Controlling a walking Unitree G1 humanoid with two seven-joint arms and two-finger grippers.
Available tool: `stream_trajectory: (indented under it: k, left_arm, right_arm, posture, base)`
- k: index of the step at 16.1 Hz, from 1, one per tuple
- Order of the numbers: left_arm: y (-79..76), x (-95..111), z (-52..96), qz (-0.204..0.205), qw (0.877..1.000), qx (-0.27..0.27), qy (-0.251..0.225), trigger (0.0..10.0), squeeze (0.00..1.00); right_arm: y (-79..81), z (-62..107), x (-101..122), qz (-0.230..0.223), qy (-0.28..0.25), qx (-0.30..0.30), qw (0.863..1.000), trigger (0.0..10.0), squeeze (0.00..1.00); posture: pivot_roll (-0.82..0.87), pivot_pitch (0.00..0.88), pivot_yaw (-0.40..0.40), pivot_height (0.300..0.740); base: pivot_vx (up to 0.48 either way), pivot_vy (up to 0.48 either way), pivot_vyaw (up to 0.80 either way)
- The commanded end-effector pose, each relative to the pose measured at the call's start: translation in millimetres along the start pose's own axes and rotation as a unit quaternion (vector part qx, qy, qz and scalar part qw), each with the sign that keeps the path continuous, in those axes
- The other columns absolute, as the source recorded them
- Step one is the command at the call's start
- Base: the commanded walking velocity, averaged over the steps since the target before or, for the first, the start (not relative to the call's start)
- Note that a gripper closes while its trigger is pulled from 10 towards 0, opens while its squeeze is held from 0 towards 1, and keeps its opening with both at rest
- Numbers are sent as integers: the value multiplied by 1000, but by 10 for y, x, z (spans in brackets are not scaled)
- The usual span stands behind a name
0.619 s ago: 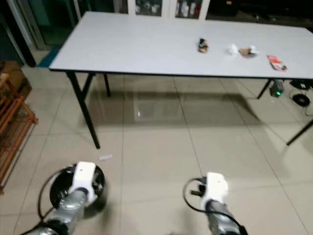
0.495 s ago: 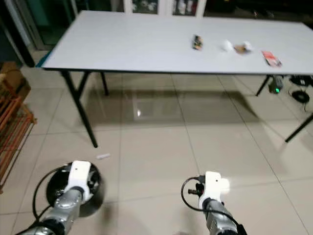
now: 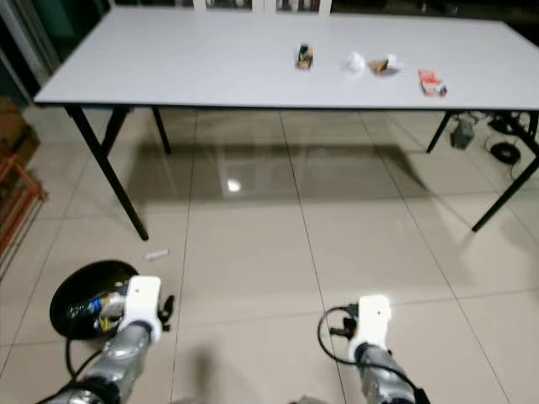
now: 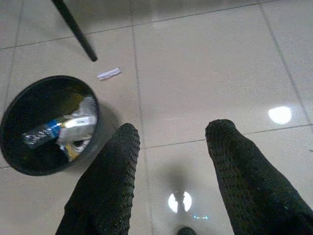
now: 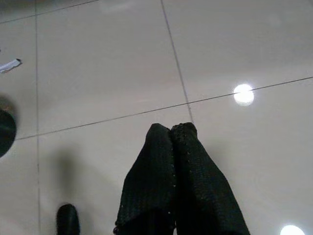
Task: Picking trash to rubbish bin
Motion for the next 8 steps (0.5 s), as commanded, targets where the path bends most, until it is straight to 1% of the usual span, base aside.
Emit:
stream_trajectory:
  k: [1,4,8]
  left_arm:
    - [18,31,-13,4,1000,2,-1,10000,0]
    - [24,-8,-8,-1,1000,3,10,10000,0]
    - [20,6,-8,-1,1000,2,5,10000,0]
  right_arm:
    - [-21,3,8,-9,-2,-3,1000,10000,0]
    - [-13,2,6,-12,-2,-2,1000,10000,0]
    - [-7,-7,27,-12,-5,-4,1000,10000,0]
  posture:
    - [-39,93,-44,740]
    - [-38,94,-41,740]
    - [-34,90,-37,740]
  base:
    - [0,0,0]
    - [0,0,0]
    - [0,0,0]
Point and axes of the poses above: a point about 5 cm out from each wrist's last joint towards the gripper, its own z axis pointing back from the gripper into the wrist, its own x axis along the axis of the wrist's last joint, y = z × x, the point moved 2 cm from there along -z, pointing out of the wrist towards the gripper, and after that the axes turned 6 degrees about -z, right-handed, at the moved point
